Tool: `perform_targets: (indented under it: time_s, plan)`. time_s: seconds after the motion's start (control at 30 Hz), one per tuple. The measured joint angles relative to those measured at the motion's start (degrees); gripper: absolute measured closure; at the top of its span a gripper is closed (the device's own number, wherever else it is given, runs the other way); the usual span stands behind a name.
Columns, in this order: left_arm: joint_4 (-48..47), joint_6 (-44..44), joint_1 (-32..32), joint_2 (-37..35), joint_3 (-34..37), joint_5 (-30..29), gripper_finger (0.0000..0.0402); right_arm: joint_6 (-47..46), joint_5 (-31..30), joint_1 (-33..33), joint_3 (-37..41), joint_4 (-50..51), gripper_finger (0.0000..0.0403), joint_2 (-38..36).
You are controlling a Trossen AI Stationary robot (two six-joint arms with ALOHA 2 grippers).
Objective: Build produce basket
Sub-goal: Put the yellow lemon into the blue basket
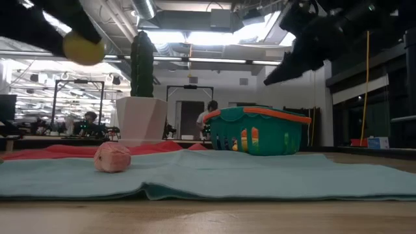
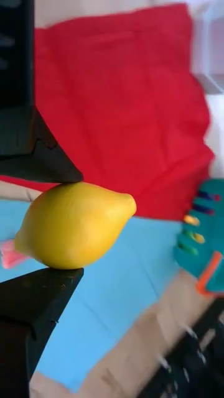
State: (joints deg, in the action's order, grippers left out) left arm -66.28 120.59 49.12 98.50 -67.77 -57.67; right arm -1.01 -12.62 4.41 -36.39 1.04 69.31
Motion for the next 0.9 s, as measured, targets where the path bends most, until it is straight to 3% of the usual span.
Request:
perform_targets:
  time_s: [0.33, 0.57, 0.9]
  plan:
    - [1.9, -13.3, 0.0, 0.0, 0.0, -9.9, 0.0209, -1.6, 1.1, 0.8, 13.5, -12.3, 0.0157, -11.9]
    - [8.7, -26.1, -1.3, 0.0, 0.0, -10.3, 0.0209, -0.5, 7.2, 1.9, 21.5, -20.6, 0.0157, -20.6]
    - [26.3, -46.9, -2.8, 0.0, 0.0, -8.2, 0.0209, -0.4, 12.4, 1.9, 22.5, -20.7, 0.0157, -23.9]
